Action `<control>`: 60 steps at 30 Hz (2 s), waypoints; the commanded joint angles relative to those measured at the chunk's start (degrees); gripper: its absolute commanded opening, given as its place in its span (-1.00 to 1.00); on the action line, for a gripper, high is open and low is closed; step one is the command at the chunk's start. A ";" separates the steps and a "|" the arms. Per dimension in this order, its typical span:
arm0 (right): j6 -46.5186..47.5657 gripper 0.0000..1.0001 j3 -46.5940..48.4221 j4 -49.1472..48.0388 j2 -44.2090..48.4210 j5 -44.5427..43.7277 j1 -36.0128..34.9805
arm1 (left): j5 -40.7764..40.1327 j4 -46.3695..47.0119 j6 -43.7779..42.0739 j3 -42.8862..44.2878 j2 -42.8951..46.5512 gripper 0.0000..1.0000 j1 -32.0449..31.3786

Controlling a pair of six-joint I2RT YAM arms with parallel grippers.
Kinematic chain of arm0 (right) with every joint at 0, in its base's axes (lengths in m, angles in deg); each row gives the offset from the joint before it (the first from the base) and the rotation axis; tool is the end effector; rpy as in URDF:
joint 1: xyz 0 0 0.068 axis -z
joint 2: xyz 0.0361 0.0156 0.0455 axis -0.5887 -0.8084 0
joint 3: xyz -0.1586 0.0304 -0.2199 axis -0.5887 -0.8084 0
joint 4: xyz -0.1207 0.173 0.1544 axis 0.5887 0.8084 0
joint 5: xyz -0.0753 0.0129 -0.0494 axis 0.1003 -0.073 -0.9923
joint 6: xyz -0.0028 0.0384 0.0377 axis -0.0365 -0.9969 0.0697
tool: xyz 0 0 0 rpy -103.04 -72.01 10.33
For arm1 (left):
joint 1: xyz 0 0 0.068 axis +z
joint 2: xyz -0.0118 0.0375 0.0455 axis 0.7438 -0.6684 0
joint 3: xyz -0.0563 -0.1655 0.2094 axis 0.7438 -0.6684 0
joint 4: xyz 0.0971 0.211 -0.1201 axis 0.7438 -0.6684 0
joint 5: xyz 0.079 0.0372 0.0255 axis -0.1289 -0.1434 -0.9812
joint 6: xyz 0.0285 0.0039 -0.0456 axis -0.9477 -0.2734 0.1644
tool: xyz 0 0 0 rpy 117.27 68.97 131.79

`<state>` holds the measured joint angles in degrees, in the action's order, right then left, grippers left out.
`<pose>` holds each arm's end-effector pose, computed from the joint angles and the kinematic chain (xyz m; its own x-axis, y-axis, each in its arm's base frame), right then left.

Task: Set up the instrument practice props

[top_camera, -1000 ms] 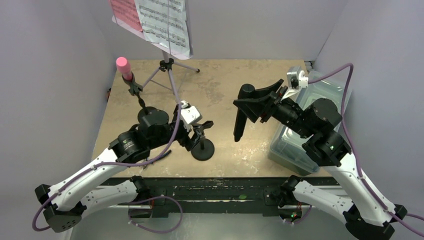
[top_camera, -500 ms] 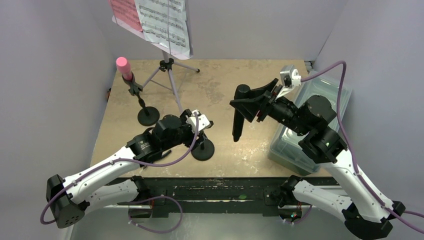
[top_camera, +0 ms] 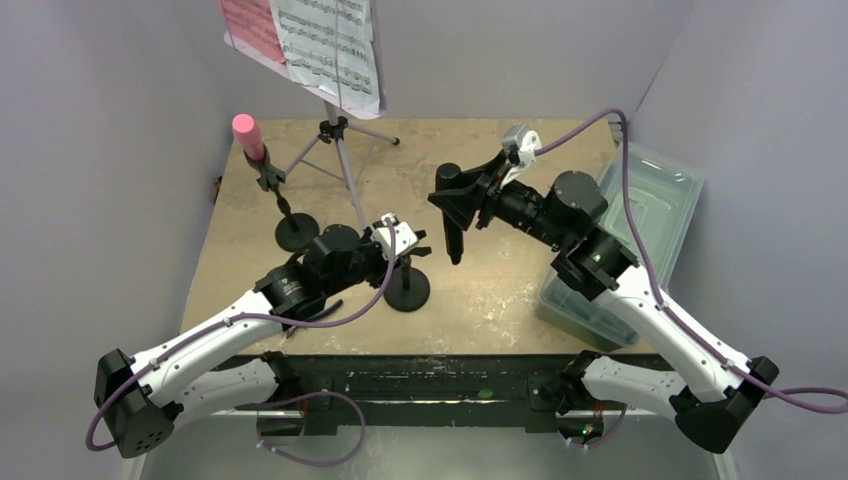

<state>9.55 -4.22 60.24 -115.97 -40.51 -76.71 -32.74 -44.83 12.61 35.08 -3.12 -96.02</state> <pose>0.1666 0.1554 0.4485 -0.1130 0.2086 -0.9715 -0.8243 0.5262 0.2089 0.1498 -0.1650 0.3023 -0.1131 0.4388 -0.8914 0.7699 0.6058 0.2005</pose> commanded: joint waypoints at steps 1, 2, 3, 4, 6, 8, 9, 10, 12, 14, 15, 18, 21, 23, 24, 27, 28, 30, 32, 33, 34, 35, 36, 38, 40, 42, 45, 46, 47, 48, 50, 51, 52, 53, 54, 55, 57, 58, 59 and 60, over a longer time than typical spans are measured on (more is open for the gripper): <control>6.59 -1.00 -6.39 -14.17 0.27 0.34 -2.28 | 0.99 1.74 -0.80 -0.91 2.39 -1.00 0.41; 8.04 -1.00 -8.09 -16.56 0.17 -0.38 -3.02 | 2.07 1.86 -0.81 -1.10 2.65 -1.00 0.56; 9.68 -1.00 -9.70 -19.05 -0.23 -1.57 -3.75 | 2.71 1.82 -0.88 -1.17 2.89 -1.00 0.70; 10.71 -1.00 -10.49 -20.62 -0.90 -2.64 -4.23 | 3.26 1.93 -0.89 -1.25 3.10 -1.00 0.95; 11.84 -1.00 -10.83 -22.90 -2.78 -2.20 -4.70 | 4.59 2.58 -0.74 -1.58 3.39 -1.00 1.77; 12.14 -1.00 -11.74 -25.95 -4.58 -1.72 -5.48 | 5.60 3.13 -0.32 -1.74 3.24 -1.00 2.57; 12.12 -1.00 -12.48 -27.87 -5.24 -1.29 -5.84 | 6.17 3.28 -0.16 -1.79 3.05 -1.00 2.98; 11.97 -1.00 -13.48 -30.15 -5.70 -0.87 -6.30 | 6.79 3.42 0.06 -1.71 2.86 -1.00 3.40; 11.37 -1.00 -15.79 -35.57 -6.11 0.15 -7.21 | 8.15 3.79 0.33 -1.76 2.51 -1.00 4.09; 10.00 -1.00 -17.75 -41.37 -7.45 1.86 -7.56 | 9.28 4.08 0.49 -1.72 2.27 -1.00 4.45; 8.21 -1.00 -18.23 -43.06 -8.01 2.41 -7.60 | 9.93 4.32 0.64 -1.90 2.27 -1.00 4.72; 2.12 -1.00 -20.73 -51.92 -10.90 5.94 -7.64 | 11.79 5.04 1.16 -2.30 1.73 -1.00 5.01; -2.85 -1.00 -23.53 -59.25 -12.42 6.13 -7.78 | 14.53 5.21 1.94 -2.19 0.51 -1.00 5.07; -3.48 -1.00 -25.59 -62.15 -12.32 4.29 -7.78 | 15.53 4.89 2.48 -1.81 -0.31 -1.00 5.07; -3.04 -1.00 -26.19 -62.48 -11.98 3.77 -7.78 | 15.65 4.43 2.93 -1.39 -0.44 -0.90 5.11; -2.17 -1.00 -26.82 -61.42 -10.66 3.81 -7.71 | 13.69 5.04 4.86 -2.04 1.00 -0.23 5.15; -1.42 -1.00 -26.72 -60.37 -10.25 3.55 -7.70 | 13.47 5.66 5.25 -2.72 2.02 0.13 5.16; -0.43 -1.00 -26.41 -58.72 -9.68 3.65 -7.70 | 12.68 6.36 5.77 -3.59 3.64 0.46 5.16; 0.45 -1.00 -26.05 -56.96 -9.24 3.28 -7.62 | 11.31 6.10 5.79 -3.83 4.33 0.51 5.20; 0.90 -1.00 -26.09 -56.60 -9.10 3.16 -7.57 | 11.01 5.91 5.74 -3.74 4.45 0.51 5.29; 0.98 -1.00 -26.06 -56.40 -9.04 3.19 -7.46 | 10.75 5.75 5.66 -3.71 4.47 0.51 5.42; 0.95 -1.00 -25.95 -56.27 -9.07 3.40 -7.25 | 10.65 5.48 5.56 -3.65 4.29 0.48 5.62; 0.91 -1.00 -25.81 -56.21 -9.15 3.83 -7.14 | 10.77 5.06 5.47 -3.45 4.08 0.46 5.76; 0.90 -1.00 -25.65 -56.10 -9.01 3.62 -6.96 | 11.49 4.08 5.49 -3.00 3.57 0.49 5.74; 0.55 -1.00 -25.26 -55.68 -8.92 2.46 -6.63 | 11.25 3.27 5.67 -2.76 3.33 0.62 5.72; 0.23 -1.00 -24.62 -54.28 -8.62 1.62 -6.11 | 10.62 2.98 5.70 -2.70 3.40 0.71 5.74; 0.00 -1.00 -24.33 -52.47 -7.98 0.92 -5.12 | 10.37 2.52 5.70 -2.65 3.58 0.77 5.89; -0.24 -1.00 -24.55 -52.27 -7.79 1.07 -4.72 | 10.32 2.69 5.70 -2.70 3.46 0.78 5.95; -0.61 -1.00 -24.79 -52.29 -7.63 1.26 -4.30 | 10.24 2.76 5.63 -2.64 3.24 0.78 6.07; -1.12 -1.00 -25.01 -52.38 -7.66 1.53 -3.84 | 10.35 2.88 5.52 -2.58 2.97 0.77 6.26; -2.11 -1.00 -25.24 -53.10 -7.94 2.62 -3.20 | 11.67 3.66 5.53 -2.42 2.32 0.70 7.10; -2.36 -1.00 -25.11 -53.53 -8.19 3.15 -3.20 | 12.78 4.14 5.53 -2.29 1.89 0.59 7.74; -2.58 -1.00 -24.74 -54.15 -8.64 3.81 -3.15 | 14.29 4.47 5.51 -2.05 1.34 0.42 8.71; -2.86 -1.00 -24.34 -54.62 -9.24 4.37 -3.18 | 15.76 4.63 5.44 -1.86 0.66 0.17 9.41; -3.21 -1.00 -23.96 -55.13 -9.92 4.67 -3.13 | 16.64 4.65 5.37 -1.43 -0.14 -0.21 9.72; -3.49 -1.00 -23.67 -55.58 -10.57 4.72 -3.16 | 16.87 4.36 5.27 -1.18 -0.75 -0.66 10.03; -4.02 -1.00 -23.77 -57.81 -11.58 4.33 -3.18 | 16.25 4.61 5.51 -1.30 -0.89 -1.00 10.09; -4.16 -1.00 -23.98 -59.22 -12.22 4.13 -3.17 | 16.38 5.28 5.53 -1.85 -0.57 -1.00 10.23; -4.09 -1.00 -24.03 -60.54 -12.83 3.92 -3.20 | 16.58 5.47 5.48 -2.03 -0.22 -1.00 10.20; -3.80 -1.00 -23.87 -61.40 -13.55 3.34 -3.18 | 16.63 5.49 5.45 -2.04 0.00 -1.00 10.32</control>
<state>6.69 -30.65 5.94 -127.73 -36.84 -79.90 -18.05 -42.47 18.09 31.82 -4.19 -86.25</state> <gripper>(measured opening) 0.503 0.003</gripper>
